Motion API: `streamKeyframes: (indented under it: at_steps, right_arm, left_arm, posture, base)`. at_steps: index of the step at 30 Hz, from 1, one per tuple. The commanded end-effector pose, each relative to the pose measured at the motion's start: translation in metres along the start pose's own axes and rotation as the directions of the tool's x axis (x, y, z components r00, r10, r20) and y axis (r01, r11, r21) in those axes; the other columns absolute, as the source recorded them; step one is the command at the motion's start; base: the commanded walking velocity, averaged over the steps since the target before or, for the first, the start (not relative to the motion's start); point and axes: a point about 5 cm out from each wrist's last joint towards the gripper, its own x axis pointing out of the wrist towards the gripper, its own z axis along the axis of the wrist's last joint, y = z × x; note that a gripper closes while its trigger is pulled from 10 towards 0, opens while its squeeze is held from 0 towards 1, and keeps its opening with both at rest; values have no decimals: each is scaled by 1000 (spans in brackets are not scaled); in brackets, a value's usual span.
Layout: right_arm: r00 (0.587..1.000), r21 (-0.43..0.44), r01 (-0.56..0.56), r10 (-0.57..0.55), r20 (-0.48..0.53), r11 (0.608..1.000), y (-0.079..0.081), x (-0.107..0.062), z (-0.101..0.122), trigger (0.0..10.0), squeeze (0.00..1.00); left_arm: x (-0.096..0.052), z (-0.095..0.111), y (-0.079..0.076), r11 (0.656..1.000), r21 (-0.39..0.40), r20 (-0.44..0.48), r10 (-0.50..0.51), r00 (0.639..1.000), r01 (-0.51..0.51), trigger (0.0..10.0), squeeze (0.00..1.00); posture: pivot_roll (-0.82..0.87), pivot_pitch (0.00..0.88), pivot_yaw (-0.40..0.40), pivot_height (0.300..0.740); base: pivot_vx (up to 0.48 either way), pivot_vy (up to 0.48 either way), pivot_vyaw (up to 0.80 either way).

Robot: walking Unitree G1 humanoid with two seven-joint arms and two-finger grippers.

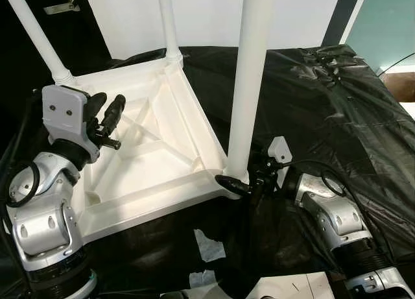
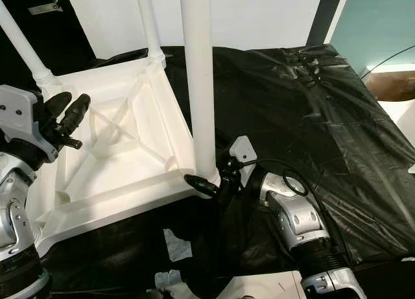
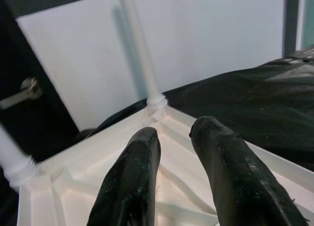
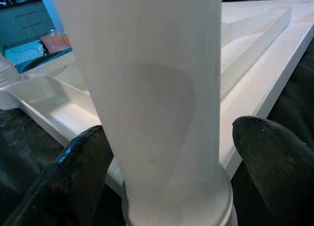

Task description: Building children table

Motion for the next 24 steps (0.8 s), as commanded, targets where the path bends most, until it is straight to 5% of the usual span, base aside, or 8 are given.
streamKeyframes:
  at_steps: [1,4,11,16,21,24]
  right_arm:
    - [1000,-3,-8,8,-12,1000,0,-1,-4,10000,0]
    - [1000,-4,-11,11,-15,1000,0,-1,-4,10000,0]
    - [999,-17,-18,17,-30,1000,-1,-2,-6,10000,0]
    - [999,-18,-18,17,-31,1000,-1,-2,-6,10000,0]
    - [1000,-24,-14,13,-27,1000,-1,-2,-6,10000,0]
    - [1000,-25,-13,12,-25,1000,-1,-2,-6,10000,0]
  left_arm:
    - [0,6,5,994,18,31,106,994,-106,10000,0]
    - [1,9,7,992,10,46,125,991,-126,10000,0]
    - [1,23,17,959,188,122,193,974,-213,10000,0]
    - [1,25,19,949,221,129,201,971,-226,10000,0]
    - [-3,32,27,880,385,150,236,960,-276,10000,0]
    - [-4,32,29,871,399,146,249,957,-288,10000,0]
  posture:
    - [140,109,51,740]
    - [140,109,51,740]
    - [138,111,49,740]
    - [138,112,46,740]
    - [132,111,53,740]
    - [130,111,54,740]
  base:
    - [0,0,0]
    - [0,0,0]
    - [0,0,0]
    - [0,0,0]
    - [0,0,0]
    - [0,0,0]
